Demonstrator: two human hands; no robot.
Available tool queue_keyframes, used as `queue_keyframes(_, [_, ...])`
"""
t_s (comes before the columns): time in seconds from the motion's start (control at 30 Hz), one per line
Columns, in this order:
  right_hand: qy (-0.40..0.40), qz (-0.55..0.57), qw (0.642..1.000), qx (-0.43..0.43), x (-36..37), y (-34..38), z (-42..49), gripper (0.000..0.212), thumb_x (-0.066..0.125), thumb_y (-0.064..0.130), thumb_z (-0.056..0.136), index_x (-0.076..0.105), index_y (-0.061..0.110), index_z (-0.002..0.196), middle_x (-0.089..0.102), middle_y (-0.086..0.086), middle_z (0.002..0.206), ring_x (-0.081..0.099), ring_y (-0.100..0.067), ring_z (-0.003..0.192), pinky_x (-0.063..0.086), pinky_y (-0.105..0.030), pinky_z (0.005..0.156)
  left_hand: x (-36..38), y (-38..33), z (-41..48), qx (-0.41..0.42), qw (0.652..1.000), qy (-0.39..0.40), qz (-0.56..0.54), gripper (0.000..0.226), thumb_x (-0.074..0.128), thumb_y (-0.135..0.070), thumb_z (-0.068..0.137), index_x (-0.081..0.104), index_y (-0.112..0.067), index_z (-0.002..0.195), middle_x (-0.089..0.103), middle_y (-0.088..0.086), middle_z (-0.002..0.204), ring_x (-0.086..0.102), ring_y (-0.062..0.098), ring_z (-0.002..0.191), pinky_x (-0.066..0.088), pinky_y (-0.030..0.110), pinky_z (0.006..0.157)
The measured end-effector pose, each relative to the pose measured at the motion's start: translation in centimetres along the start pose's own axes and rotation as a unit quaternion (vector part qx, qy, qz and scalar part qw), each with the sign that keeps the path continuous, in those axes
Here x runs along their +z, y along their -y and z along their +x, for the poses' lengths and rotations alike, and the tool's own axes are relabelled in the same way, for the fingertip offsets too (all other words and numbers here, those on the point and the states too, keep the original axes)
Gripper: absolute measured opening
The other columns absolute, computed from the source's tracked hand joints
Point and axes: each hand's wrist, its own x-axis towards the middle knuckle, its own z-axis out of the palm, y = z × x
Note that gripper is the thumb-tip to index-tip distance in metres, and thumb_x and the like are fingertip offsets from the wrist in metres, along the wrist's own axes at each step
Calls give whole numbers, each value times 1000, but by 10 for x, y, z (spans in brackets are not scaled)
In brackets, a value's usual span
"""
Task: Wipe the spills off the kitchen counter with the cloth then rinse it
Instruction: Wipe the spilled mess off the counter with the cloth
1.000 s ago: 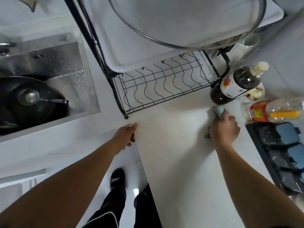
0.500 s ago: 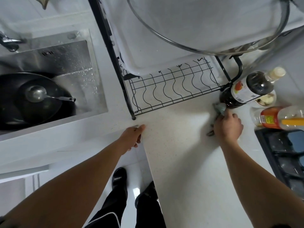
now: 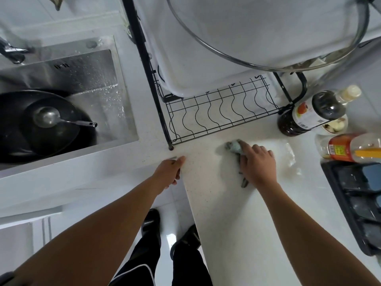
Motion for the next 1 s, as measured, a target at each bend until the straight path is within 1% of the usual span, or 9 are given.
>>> queue_keyframes(0.1, [-13,45,968,247,-5,6,4,37,50,19,91,56,10,126,63,-21,93,58,-44,87,43,-46,72,-1,-1,-5,48,998,-44,23,55,47,-61,98,58,-15,71,64,1,69,58,15,58,43,22,49])
queue_keyframes(0.27, [27,15,1000,6,4,44,-10,46,51,21,92,53,16,138,64,-11,93,57,-36,88,44,-42,76,-35,13,-17,123,964,-163,173,58,48,-59,97,60,-14,63,67,0,59,65,18,58,58,35,67])
queue_keyframes(0.4, [-12,61,971,230,4,59,-9,41,46,20,91,55,12,131,65,-17,94,57,-38,85,42,-42,71,-73,7,-10,123,933,-192,278,46,61,-63,86,57,-20,71,67,0,66,66,21,62,59,40,68])
queue_keyframes(0.53, [9,23,1000,-19,15,86,-22,45,47,28,92,55,17,134,63,-8,86,55,-31,79,40,-37,70,-92,-1,2,108,934,-151,304,53,73,-69,74,58,-18,72,67,-4,51,67,15,46,57,33,63])
queue_keyframes(0.67, [-6,66,971,228,13,95,-19,43,49,21,89,56,16,131,65,-12,93,56,-36,85,40,-40,71,-95,0,8,99,942,-130,292,54,74,-70,73,61,-17,71,65,-14,47,63,7,37,48,27,58])
queue_keyframes(0.7, [1,73,974,215,14,107,-22,42,49,20,89,56,13,130,64,-13,95,56,-36,86,40,-40,71,-94,1,7,100,941,-136,293,54,73,-71,73,60,-18,71,65,-15,46,63,6,37,47,27,57])
queue_keyframes(0.8, [28,48,998,-19,21,135,-39,43,49,28,93,54,16,135,64,-7,93,57,-30,84,45,-38,73,-91,3,4,115,935,-152,300,53,71,-72,75,59,-20,71,64,-12,45,62,5,35,51,29,59])
queue_keyframes(0.93, [20,100,973,209,16,144,-35,44,50,22,91,54,18,135,65,-10,97,58,-34,90,43,-38,76,-90,4,0,117,931,-165,303,52,70,-71,77,59,-21,72,66,-7,48,61,5,34,57,32,64])
queue_keyframes(1.0, [34,94,987,127,16,163,-39,44,49,25,91,54,18,134,64,-9,96,59,-33,88,41,-37,74,-89,3,-1,119,930,-167,306,53,69,-72,76,59,-21,72,66,-7,47,61,4,34,55,31,62])
